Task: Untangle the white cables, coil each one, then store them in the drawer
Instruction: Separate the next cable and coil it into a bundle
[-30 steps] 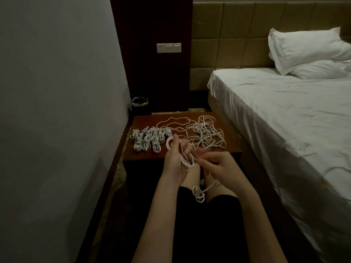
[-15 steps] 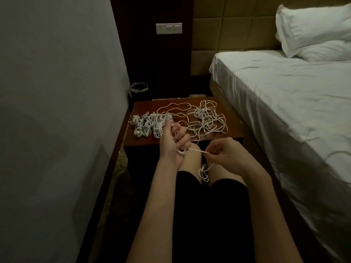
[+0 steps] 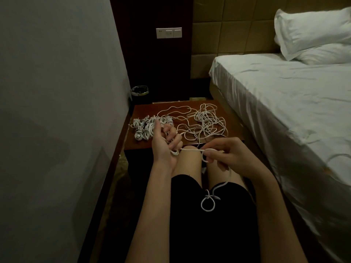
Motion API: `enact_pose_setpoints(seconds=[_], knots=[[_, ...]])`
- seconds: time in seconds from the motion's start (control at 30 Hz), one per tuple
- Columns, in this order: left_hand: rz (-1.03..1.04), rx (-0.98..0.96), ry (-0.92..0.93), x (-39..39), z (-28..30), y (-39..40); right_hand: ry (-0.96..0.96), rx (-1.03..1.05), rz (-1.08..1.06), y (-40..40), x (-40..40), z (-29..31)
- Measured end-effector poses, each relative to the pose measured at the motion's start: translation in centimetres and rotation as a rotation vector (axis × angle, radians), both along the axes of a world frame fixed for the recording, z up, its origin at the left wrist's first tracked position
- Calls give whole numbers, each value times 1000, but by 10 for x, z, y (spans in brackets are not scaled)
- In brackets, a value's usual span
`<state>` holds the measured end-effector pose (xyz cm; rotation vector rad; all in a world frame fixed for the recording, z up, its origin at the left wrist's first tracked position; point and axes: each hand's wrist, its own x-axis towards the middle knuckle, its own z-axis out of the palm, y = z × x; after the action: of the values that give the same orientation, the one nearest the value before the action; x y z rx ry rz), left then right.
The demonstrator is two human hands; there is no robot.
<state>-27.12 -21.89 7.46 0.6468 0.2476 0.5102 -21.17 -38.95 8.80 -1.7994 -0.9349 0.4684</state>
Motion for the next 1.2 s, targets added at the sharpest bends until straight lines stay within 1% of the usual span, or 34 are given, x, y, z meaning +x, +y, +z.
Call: enact_pose_setpoints(seconds=[0.13, 0.23, 0.37, 0.43, 0.53, 0.6, 0.73, 0.8, 0.87, 0.9, 0.93, 1.0, 1.1, 1.2], knots=[[-21, 149, 73, 3, -2, -7, -55, -88, 83, 1, -4, 5], [-55, 210, 106, 8, -6, -13, -71, -120, 130, 11, -12, 8], [-117, 248, 122, 12, -8, -15, -161, -167, 63, 25, -18, 1], [-140, 316, 148, 13, -10, -14, -166, -139, 42, 27, -19, 0], [-172, 505, 252, 13, -14, -18, -151, 3, -18, 25, -17, 2], [-229, 571, 279, 13, -17, -24, -130, 58, -41, 23, -16, 5], [-268, 658, 305, 10, -12, -26, -24, 108, -30, 17, -16, 9], [-292, 698, 295, 8, -10, -24, 67, 146, -33, 12, -13, 10], [-337, 663, 302, 6, -9, -22, 103, 161, -48, 7, -9, 9], [-374, 618, 292, 6, -9, -22, 66, 154, -85, 5, -7, 7], [-417, 571, 265, 7, -10, -22, 16, 156, -147, 4, -6, 6], [-519, 515, 214, 8, -12, -21, -60, 229, -286, 4, -4, 6], [-666, 445, 143, 7, -14, -20, -77, 373, -436, 7, -4, 7], [-818, 378, 62, 7, -16, -15, -141, 397, -550, 8, -3, 4]])
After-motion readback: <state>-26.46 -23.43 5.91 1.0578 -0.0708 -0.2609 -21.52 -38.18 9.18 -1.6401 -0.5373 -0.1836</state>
